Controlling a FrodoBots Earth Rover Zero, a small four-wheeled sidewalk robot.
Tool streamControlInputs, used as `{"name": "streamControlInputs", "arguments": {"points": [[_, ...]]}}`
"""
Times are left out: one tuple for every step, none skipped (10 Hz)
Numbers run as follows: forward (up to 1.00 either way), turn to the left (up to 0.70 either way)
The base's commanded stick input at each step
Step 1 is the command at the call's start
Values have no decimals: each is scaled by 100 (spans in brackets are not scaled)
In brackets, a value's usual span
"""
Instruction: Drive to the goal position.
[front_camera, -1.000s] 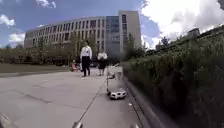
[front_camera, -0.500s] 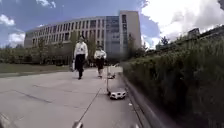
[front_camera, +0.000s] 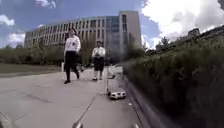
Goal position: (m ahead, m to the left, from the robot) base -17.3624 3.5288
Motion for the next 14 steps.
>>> {"name": "streamControlInputs", "arguments": {"points": [[6, 1], [6, 1], [6, 0], [6, 1], [6, 1], [6, 1], [6, 1], [6, 1], [6, 0], [6, 0], [6, 0], [6, 0], [6, 0], [7, 0]]}}
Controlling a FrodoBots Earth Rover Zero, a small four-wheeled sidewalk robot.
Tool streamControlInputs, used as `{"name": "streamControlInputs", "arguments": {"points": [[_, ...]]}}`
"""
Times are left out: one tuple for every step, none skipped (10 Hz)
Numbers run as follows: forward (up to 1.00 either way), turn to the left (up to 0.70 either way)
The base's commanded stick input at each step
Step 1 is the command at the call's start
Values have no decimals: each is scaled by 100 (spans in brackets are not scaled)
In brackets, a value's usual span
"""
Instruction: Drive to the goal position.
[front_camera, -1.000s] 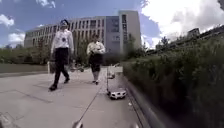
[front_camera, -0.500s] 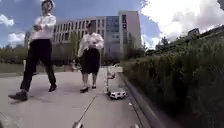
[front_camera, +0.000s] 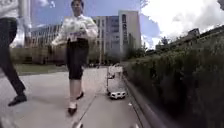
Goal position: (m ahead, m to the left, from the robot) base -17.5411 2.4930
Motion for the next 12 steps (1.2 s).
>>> {"name": "streamControlInputs", "arguments": {"points": [[6, 1], [6, 1], [7, 1], [6, 0], [6, 1], [6, 0], [7, 1], [6, 1], [6, 1], [6, 1], [5, 1], [5, 0]]}}
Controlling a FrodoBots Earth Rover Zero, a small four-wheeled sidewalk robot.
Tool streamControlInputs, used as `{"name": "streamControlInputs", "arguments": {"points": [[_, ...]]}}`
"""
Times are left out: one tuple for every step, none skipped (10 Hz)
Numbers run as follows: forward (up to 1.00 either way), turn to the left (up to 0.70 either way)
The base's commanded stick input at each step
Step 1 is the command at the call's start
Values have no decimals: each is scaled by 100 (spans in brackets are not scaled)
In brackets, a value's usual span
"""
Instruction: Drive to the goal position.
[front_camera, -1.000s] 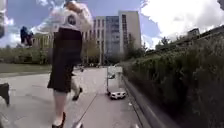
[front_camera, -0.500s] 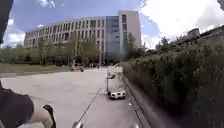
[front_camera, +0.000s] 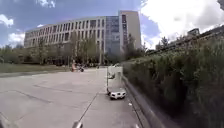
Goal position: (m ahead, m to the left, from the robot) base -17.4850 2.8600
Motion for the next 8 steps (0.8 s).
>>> {"name": "streamControlInputs", "arguments": {"points": [[5, 4], [5, 1], [5, 1], [5, 1], [5, 1], [5, 1], [5, 1], [5, 1]]}}
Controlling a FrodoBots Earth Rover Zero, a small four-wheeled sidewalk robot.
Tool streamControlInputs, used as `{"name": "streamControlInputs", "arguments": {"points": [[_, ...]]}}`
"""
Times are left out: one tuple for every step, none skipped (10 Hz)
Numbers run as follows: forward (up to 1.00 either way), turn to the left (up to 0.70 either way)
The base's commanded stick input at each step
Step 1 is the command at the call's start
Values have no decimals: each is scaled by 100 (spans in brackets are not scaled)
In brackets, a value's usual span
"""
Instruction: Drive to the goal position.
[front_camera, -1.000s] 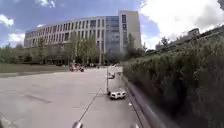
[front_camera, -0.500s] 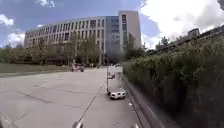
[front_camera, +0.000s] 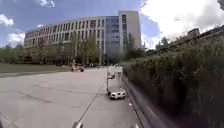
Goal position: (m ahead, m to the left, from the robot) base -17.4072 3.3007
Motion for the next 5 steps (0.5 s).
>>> {"name": "streamControlInputs", "arguments": {"points": [[5, 1], [5, 1], [5, 1], [5, 1], [5, 1]]}}
